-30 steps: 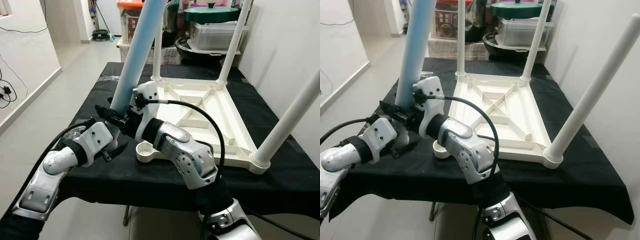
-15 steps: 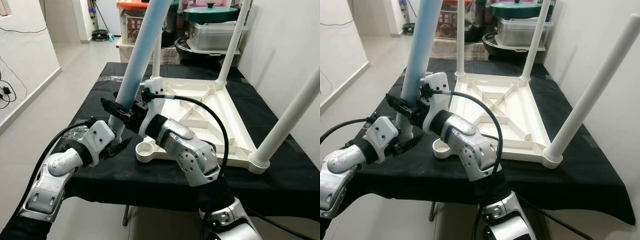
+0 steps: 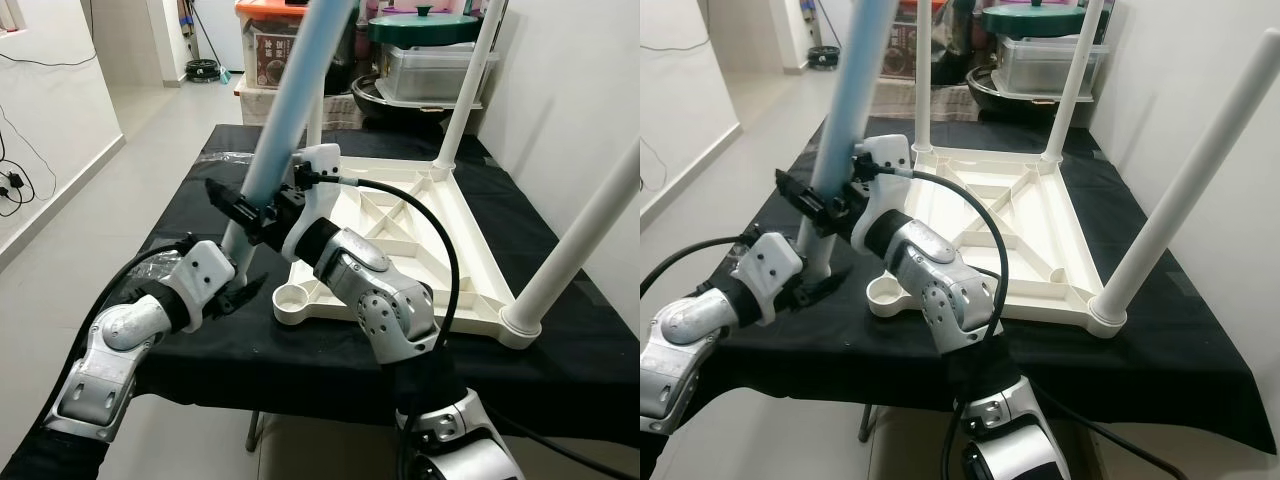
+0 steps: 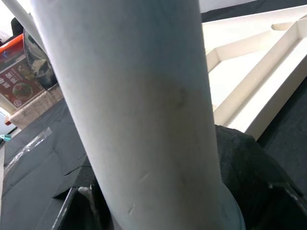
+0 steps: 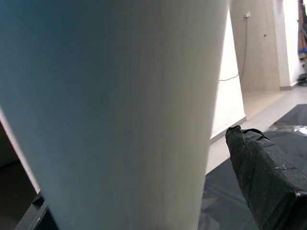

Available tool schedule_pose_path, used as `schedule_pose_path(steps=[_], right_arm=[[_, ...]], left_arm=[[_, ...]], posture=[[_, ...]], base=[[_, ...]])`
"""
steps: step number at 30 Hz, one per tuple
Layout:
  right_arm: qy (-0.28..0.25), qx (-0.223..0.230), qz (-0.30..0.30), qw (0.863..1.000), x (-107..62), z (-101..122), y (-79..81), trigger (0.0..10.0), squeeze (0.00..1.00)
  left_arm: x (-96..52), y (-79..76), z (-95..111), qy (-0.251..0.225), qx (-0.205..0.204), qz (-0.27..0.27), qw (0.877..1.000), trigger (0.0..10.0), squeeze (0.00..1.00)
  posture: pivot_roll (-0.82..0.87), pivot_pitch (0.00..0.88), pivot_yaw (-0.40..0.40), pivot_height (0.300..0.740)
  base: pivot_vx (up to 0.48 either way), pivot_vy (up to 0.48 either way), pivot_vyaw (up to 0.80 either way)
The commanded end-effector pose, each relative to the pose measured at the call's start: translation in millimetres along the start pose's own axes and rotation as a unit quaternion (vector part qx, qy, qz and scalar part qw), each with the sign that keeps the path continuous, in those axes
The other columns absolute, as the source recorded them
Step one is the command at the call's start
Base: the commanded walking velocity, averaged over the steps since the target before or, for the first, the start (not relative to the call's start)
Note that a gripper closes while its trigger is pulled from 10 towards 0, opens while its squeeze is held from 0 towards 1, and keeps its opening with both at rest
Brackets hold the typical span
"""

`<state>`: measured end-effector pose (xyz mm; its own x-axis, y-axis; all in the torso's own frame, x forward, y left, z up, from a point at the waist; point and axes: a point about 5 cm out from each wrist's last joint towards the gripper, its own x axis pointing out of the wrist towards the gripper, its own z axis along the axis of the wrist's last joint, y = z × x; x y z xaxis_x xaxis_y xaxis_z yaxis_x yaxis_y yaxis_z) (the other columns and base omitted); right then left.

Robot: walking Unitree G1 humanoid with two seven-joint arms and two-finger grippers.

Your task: Building children table

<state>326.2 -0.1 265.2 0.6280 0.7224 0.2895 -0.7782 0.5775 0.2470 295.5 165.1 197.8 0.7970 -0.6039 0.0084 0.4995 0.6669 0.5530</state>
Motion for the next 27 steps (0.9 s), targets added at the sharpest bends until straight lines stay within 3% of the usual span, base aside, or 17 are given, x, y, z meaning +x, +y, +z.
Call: schedule_pose_path(steps=[1,8,9,10,11,24,25,27], right_arm=[[-0.016,0.054,0.021,0.998,12.7,-9.0,25.1,10.0,0.0],[-0.028,0.082,0.014,0.996,14.7,-10.8,28.5,10.0,0.0],[-0.032,0.087,0.014,0.996,15.0,-10.2,29.1,3.3,0.0],[-0.032,0.087,0.014,0.996,15.0,-10.2,29.1,3.3,0.0],[-0.041,0.091,0.018,0.995,14.5,-8.2,30.4,0.0,0.0],[-0.072,0.103,0.025,0.992,12.5,-0.8,33.2,0.0,0.0],[-0.073,0.103,0.026,0.992,12.2,-0.4,33.2,0.0,0.0],[-0.074,0.103,0.026,0.992,11.8,-0.3,32.9,0.0,0.0]], left_arm=[[5.7,-2.8,8.7,-0.017,0.01,-0.015,1.0,10.0,0.0],[10.1,-7.6,11.1,-0.023,0.008,-0.029,0.999,10.0,0.0],[10.9,-8.5,11.1,-0.023,0.008,-0.031,0.999,10.0,0.0],[10.9,-8.5,11.1,-0.023,0.008,-0.031,0.999,10.0,0.0],[11.3,-9.2,10.9,-0.023,0.007,-0.034,0.999,10.0,0.0],[9.9,-13.5,8.7,-0.021,0.006,-0.049,0.999,10.0,0.0],[8.9,-13.1,7.9,-0.019,0.006,-0.05,0.999,10.0,0.33],[8.1,-12.5,7.4,-0.019,0.006,-0.05,0.999,10.0,0.33]], posture=[[0.06,0.0,-0.043,0.74],[0.06,0.0,-0.042,0.74],[0.06,0.0,-0.042,0.74],[0.06,0.0,-0.042,0.74],[0.05,0.0,-0.042,0.74],[0.06,0.0,-0.042,0.74],[0.06,0.0,-0.041,0.74],[0.06,0.0,-0.041,0.74]], base=[[0.0,0.0,0.0],[0.0,0.0,0.0],[0.0,0.0,0.0],[0.0,0.0,0.0],[0.0,0.0,0.0],[0.0,0.0,0.0],[0.0,0.0,0.0],[0.0,0.0,0.0]])
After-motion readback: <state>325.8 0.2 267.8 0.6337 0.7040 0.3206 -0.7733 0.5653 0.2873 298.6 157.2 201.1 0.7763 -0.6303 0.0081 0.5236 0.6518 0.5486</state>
